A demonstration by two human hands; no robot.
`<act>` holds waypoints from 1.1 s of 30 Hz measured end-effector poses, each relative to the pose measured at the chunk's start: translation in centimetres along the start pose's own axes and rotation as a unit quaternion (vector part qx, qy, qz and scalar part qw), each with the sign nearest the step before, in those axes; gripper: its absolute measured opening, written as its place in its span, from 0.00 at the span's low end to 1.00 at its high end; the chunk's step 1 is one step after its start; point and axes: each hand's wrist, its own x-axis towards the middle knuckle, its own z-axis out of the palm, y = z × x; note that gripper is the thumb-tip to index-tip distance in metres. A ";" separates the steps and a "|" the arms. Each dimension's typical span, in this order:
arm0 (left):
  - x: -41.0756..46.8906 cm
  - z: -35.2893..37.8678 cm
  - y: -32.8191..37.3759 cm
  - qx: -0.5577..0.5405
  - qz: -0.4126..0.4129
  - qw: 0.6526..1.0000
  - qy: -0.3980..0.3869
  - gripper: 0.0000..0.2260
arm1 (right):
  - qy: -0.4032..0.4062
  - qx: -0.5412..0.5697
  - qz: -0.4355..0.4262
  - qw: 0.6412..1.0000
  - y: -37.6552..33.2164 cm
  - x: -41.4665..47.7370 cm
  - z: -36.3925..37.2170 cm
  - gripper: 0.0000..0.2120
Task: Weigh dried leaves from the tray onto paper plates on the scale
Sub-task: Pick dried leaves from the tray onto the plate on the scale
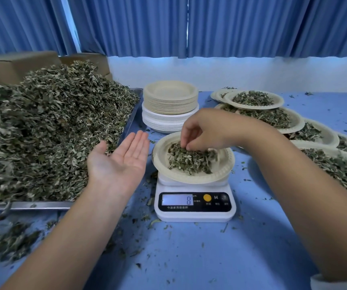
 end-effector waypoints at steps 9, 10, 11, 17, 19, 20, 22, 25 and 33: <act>0.2 -0.2 0.0 0.001 0.002 1.000 0.002 0.26 | 0.037 0.037 -0.029 0.998 -0.2 0.1 0.1 0.03; 0.2 -0.2 0.0 0.001 0.002 1.000 0.001 0.26 | 0.049 0.039 -0.032 0.998 -0.3 0.1 0.0 0.03; 0.2 -0.2 0.0 0.002 0.001 1.000 0.000 0.26 | 0.060 0.039 -0.035 0.997 -0.3 0.2 0.0 0.03; 0.2 -0.2 0.0 0.001 -0.002 1.000 -0.003 0.26 | 0.122 0.049 -0.043 0.990 -0.6 0.3 0.3 0.03; 0.2 -0.2 0.0 0.001 -0.002 1.000 -0.003 0.26 | 0.137 0.057 -0.044 0.988 -0.8 0.2 0.2 0.04; 0.2 -0.2 0.0 0.001 -0.002 1.000 -0.003 0.26 | 0.138 0.057 -0.045 0.988 -0.9 0.2 0.2 0.03; 0.2 -0.2 0.0 0.002 -0.003 1.000 -0.003 0.26 | 0.136 0.055 -0.043 0.988 -1.0 0.0 0.1 0.03; 0.2 -0.2 0.0 0.004 -0.004 1.000 -0.004 0.26 | 0.150 0.058 -0.042 0.986 -1.0 0.0 -0.1 0.07; 0.2 -0.3 0.0 0.004 -0.004 1.000 -0.002 0.26 | 0.171 0.046 -0.025 0.984 -0.8 0.1 -0.1 0.09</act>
